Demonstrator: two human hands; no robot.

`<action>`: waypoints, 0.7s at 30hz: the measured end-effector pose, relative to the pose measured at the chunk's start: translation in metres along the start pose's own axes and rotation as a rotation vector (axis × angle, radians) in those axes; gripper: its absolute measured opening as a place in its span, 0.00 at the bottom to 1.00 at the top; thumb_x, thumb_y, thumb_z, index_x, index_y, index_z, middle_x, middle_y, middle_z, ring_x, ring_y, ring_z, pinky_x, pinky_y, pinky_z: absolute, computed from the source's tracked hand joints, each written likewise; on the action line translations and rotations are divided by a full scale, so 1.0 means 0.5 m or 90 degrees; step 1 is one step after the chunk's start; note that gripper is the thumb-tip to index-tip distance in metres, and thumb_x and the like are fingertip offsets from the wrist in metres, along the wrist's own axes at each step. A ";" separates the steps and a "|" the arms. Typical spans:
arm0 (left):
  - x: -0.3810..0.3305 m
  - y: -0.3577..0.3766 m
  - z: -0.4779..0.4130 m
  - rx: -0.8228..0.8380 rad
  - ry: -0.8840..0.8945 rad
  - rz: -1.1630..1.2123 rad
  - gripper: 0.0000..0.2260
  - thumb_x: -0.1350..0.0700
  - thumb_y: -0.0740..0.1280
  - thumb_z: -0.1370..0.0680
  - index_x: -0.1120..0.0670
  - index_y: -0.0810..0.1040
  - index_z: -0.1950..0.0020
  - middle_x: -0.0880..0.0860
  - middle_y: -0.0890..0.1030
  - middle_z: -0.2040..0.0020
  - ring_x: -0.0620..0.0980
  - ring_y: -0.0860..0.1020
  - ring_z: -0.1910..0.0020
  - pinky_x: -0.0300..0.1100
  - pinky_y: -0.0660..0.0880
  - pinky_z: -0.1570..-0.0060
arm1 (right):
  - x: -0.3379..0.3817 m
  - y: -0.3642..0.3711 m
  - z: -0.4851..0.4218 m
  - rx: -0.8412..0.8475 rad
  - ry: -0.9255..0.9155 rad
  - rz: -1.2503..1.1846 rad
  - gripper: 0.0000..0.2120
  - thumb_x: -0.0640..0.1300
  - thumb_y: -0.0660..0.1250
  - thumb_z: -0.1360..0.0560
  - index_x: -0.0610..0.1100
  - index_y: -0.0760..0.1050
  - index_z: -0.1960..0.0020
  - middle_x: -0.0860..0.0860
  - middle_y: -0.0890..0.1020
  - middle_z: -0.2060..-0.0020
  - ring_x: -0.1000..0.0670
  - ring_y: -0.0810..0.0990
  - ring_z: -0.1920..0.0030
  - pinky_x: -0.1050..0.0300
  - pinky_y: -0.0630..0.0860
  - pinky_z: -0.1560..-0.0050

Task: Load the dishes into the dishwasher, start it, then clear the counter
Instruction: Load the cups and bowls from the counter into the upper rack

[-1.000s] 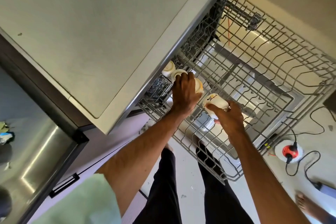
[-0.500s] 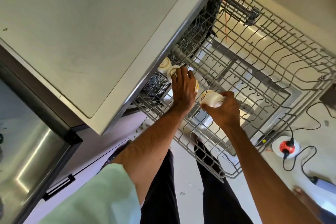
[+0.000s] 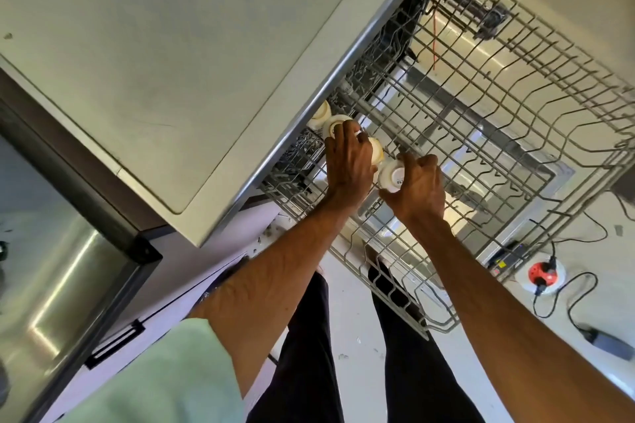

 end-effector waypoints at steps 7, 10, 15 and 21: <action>0.018 0.019 0.005 -0.020 0.018 0.065 0.30 0.44 0.81 0.37 0.55 0.78 0.41 0.55 0.77 0.38 0.54 0.74 0.38 0.49 0.75 0.46 | 0.004 0.015 -0.011 -0.003 -0.023 0.039 0.45 0.52 0.80 0.33 0.44 0.61 0.24 0.37 0.67 0.32 0.37 0.69 0.32 0.43 0.76 0.41; 0.021 0.019 0.005 0.002 0.014 0.080 0.30 0.45 0.81 0.37 0.55 0.78 0.39 0.56 0.76 0.37 0.55 0.74 0.37 0.50 0.75 0.45 | 0.004 0.027 -0.016 0.004 -0.027 0.038 0.45 0.50 0.80 0.33 0.43 0.60 0.24 0.37 0.64 0.30 0.37 0.65 0.30 0.40 0.78 0.41; 0.024 0.016 0.008 0.047 0.022 0.093 0.30 0.48 0.80 0.34 0.57 0.76 0.37 0.58 0.75 0.34 0.56 0.73 0.35 0.52 0.74 0.41 | -0.003 0.041 -0.012 -0.039 -0.046 0.012 0.42 0.48 0.81 0.34 0.42 0.65 0.27 0.37 0.65 0.30 0.37 0.67 0.30 0.40 0.79 0.45; 0.027 0.000 0.028 0.087 0.009 0.131 0.34 0.53 0.79 0.33 0.58 0.71 0.30 0.60 0.72 0.30 0.59 0.70 0.30 0.57 0.73 0.37 | -0.010 0.055 0.020 -0.092 -0.035 -0.041 0.38 0.41 0.80 0.33 0.41 0.64 0.29 0.36 0.64 0.31 0.37 0.72 0.35 0.42 0.83 0.52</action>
Point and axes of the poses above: each hand's wrist, its own z-axis away from the middle knuckle, its own y-axis out of the palm, x = y × z, the point moved 2 cm from there along -z, towards the middle knuckle
